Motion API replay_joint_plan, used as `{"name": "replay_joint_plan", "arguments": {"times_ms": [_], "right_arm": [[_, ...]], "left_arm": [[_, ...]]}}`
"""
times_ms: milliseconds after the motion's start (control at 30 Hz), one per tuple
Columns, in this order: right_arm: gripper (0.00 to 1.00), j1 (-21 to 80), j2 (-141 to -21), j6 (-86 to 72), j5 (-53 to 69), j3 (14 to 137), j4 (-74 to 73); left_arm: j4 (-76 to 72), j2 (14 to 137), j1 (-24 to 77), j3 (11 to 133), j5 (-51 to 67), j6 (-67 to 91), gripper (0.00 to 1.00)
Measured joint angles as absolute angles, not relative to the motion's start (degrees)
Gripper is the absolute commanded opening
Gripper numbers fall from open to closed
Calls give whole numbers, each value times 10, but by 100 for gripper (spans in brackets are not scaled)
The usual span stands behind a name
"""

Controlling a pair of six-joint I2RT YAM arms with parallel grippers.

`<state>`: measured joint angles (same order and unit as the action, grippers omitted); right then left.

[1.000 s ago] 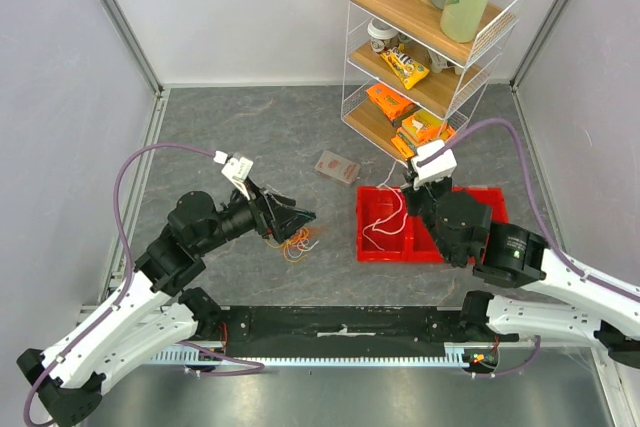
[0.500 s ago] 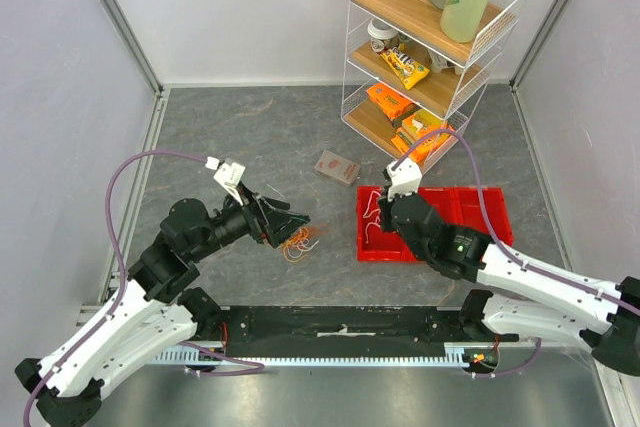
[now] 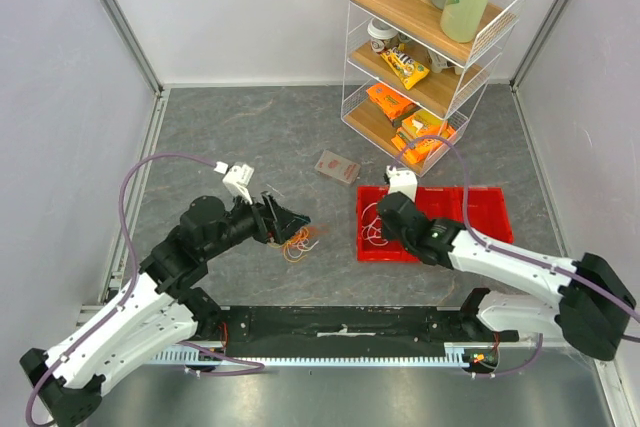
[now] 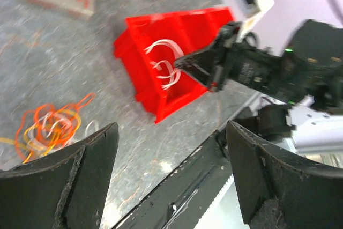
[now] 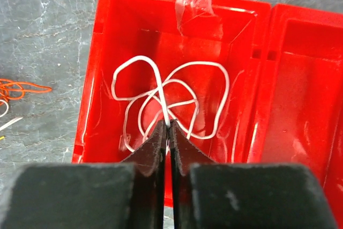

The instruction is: Untangle the cables

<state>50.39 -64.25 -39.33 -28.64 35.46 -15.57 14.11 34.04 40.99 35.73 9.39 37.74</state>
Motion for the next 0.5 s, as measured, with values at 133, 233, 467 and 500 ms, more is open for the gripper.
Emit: {"name": "replay_joint_plan", "arguments": {"times_ms": [133,233,467,500], "right_arm": [[51,504,-689,-399,-274,392,-190],[64,504,-692,-390,-272,413,-225],[76,508,-651,-359,-283,476,-286],[77,512,-646,-357,-283,482,-287]], "left_arm": [[193,382,410,356,39,418,87],[239,409,410,352,-7,457,87],[278,440,409,334,-58,521,72],[279,442,409,331,-61,524,69]]}}
